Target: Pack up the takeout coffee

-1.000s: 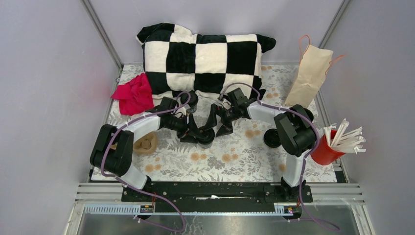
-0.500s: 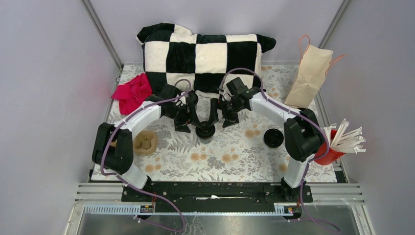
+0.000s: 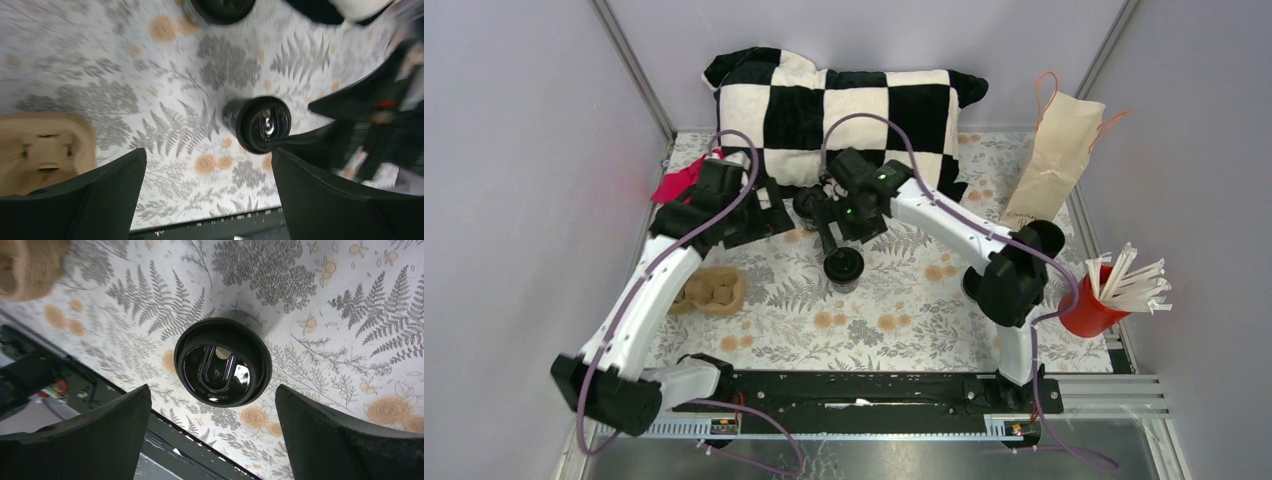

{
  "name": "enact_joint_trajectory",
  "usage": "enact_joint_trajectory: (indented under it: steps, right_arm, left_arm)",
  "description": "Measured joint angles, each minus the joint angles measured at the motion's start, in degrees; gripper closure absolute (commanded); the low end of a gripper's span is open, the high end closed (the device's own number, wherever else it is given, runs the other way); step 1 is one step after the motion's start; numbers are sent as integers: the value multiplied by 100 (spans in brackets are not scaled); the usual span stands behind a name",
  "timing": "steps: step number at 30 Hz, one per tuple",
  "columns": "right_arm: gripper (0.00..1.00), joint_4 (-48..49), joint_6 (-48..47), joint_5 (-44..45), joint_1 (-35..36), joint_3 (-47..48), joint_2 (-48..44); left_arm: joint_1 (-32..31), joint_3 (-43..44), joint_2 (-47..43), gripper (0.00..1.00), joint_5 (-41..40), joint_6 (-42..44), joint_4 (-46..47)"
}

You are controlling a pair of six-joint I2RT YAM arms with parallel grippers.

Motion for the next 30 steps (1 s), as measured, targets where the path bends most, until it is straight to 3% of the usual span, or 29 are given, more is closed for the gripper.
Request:
enact_joint_trajectory:
  steps: [4, 8, 23, 30]
  right_arm:
    - [0, -463, -22, 564, 404, 391, 459]
    - [1, -780, -103, 994, 603, 601, 763]
    - [18, -1034, -273, 1419, 826, 798, 927]
    - [22, -1029, -291, 1438, 876, 800, 944]
  left_arm:
    - [26, 166, -619, 1, -741, -90, -61]
    - [26, 173, -688, 1, -1058, -92, -122]
    - [24, 96, -621, 1, -1161, -87, -181]
    - [26, 96, -612, 1, -1161, -83, -179]
